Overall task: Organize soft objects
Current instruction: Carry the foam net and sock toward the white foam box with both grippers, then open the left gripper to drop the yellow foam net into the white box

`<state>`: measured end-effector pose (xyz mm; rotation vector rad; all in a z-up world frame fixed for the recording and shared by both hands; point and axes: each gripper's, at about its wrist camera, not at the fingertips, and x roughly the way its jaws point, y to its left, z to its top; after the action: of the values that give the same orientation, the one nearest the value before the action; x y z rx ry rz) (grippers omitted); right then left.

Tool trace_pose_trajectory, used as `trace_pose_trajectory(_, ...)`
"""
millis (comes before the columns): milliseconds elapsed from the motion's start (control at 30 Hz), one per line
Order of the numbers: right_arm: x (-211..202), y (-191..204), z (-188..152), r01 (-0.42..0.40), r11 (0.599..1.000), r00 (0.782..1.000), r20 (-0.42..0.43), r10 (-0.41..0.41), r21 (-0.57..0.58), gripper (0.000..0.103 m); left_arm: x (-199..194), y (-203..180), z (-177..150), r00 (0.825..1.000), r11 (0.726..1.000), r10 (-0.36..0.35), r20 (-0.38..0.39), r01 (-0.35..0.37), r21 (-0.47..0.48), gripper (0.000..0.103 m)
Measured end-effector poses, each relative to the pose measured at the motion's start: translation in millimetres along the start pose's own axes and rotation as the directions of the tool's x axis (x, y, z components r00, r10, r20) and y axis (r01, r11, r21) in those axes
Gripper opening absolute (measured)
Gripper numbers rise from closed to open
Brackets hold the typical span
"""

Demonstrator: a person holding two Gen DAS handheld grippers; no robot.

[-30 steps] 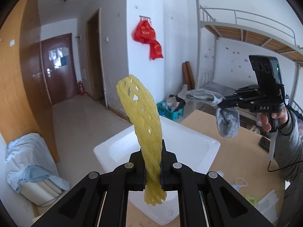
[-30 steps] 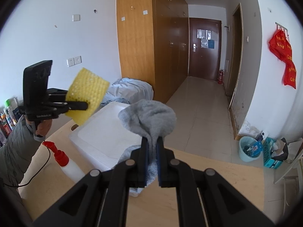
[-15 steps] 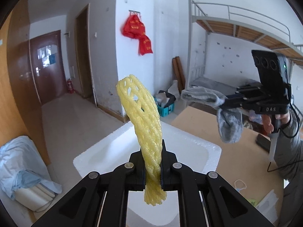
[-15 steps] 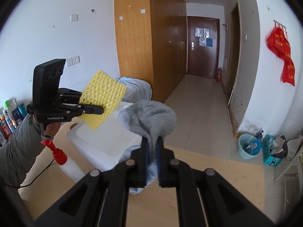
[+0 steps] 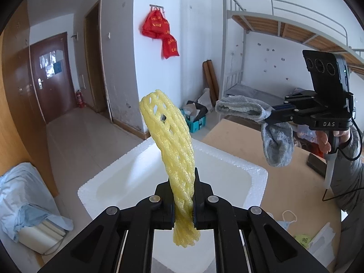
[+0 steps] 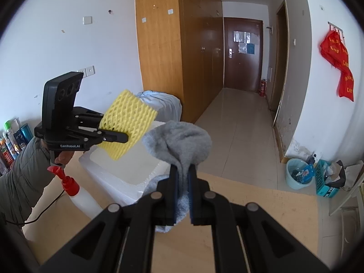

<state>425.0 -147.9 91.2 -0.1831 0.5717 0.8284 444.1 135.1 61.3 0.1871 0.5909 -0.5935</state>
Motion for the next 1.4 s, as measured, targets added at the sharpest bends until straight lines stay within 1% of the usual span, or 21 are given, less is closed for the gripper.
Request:
trace_pose_trajectory(67,0.4,-0.5,-0.2,0.001,1.0,1.0,-0.002,-0.001,-0.003,0.01,-0.5,0.5,0.9,1.0,1.0,0.0,-0.002,0.0,0.0,0.013)
trace_pose_trajectory(133,0.9,0.1,0.7,-0.001,1.0,1.0,-0.003,0.001,-0.004,0.01,-2.4,-0.2,0.1,1.0,1.0,-0.007,-0.003,0.007,0.004,0.025)
trace_pose_trajectory(200,1.4,-0.6,1.1,-0.001,1.0,1.0,-0.006,0.001,-0.005,0.01,-4.9,-0.7,-0.8,1.0,1.0,-0.005,0.002,0.005,0.006,0.06)
trace_pose_trajectory(267,1.5,-1.1,1.9,-0.001,1.0,1.0,-0.003,0.001,-0.005,0.01,-9.6,-1.0,-2.0,1.0,1.0,0.001,0.023,-0.001,0.006,0.069)
trace_pose_trajectory(333,2.0,-1.2,2.7,-0.003,1.0,1.0,-0.004,0.003,-0.008,0.01,-13.1,0.9,-1.5,0.999,1.0,-0.003,0.035,0.004,-0.007,0.07)
trace_pose_trajectory(400,1.5,-1.6,1.1,-0.003,1.0,1.0,-0.005,0.003,-0.008,0.01,-15.4,1.8,-1.8,0.999,1.0,0.0,0.037,0.001,-0.013,0.076)
trace_pose_trajectory(500,2.2,-1.2,1.8,-0.005,1.0,1.0,-0.007,0.005,-0.013,0.01,-20.4,-0.9,-3.6,0.999,1.0,0.014,0.047,-0.014,-0.006,0.077)
trace_pose_trajectory(600,3.5,-0.3,1.9,-0.008,1.0,1.0,-0.007,0.007,-0.019,0.01,-30.5,3.6,-7.1,0.998,0.999,0.012,0.068,-0.01,-0.031,0.078)
trace_pose_trajectory(667,5.3,-0.5,3.8,-0.013,1.0,1.0,-0.008,0.013,-0.02,0.01,-37.2,6.9,-10.0,0.996,0.999,0.032,0.077,-0.029,-0.041,0.079)
trace_pose_trajectory(867,9.7,3.3,9.1,-0.025,0.999,1.0,-0.005,0.025,-0.041,0.01,-60.1,13.4,-19.6,0.99,0.995,0.089,0.111,-0.083,-0.06,0.088)
trace_pose_trajectory(1000,16.3,10.7,16.4,-0.043,0.997,0.999,-0.006,0.043,-0.056,0.01,-72.5,13.5,-25.4,0.984,0.991,0.125,0.127,-0.117,-0.07,0.09)
trace_pose_trajectory(1100,24.5,17.4,22.0,-0.063,0.996,0.998,-0.011,0.062,-0.07,0.01,-83.0,14.5,-31.6,0.979,0.989,0.136,0.149,-0.125,-0.08,0.097)
trace_pose_trajectory(1267,42.6,29.3,27.8,-0.098,0.991,0.995,-0.026,0.096,-0.089,0.01,-91.7,16.1,-38.6,0.972,0.982,0.173,0.159,-0.159,-0.098,0.098)
trace_pose_trajectory(1400,59.3,32.6,30.1,-0.12,0.989,0.992,-0.037,0.117,-0.086,0.01,-91.9,20.6,-41.8,0.971,0.979,0.187,0.149,-0.171,-0.113,0.098)
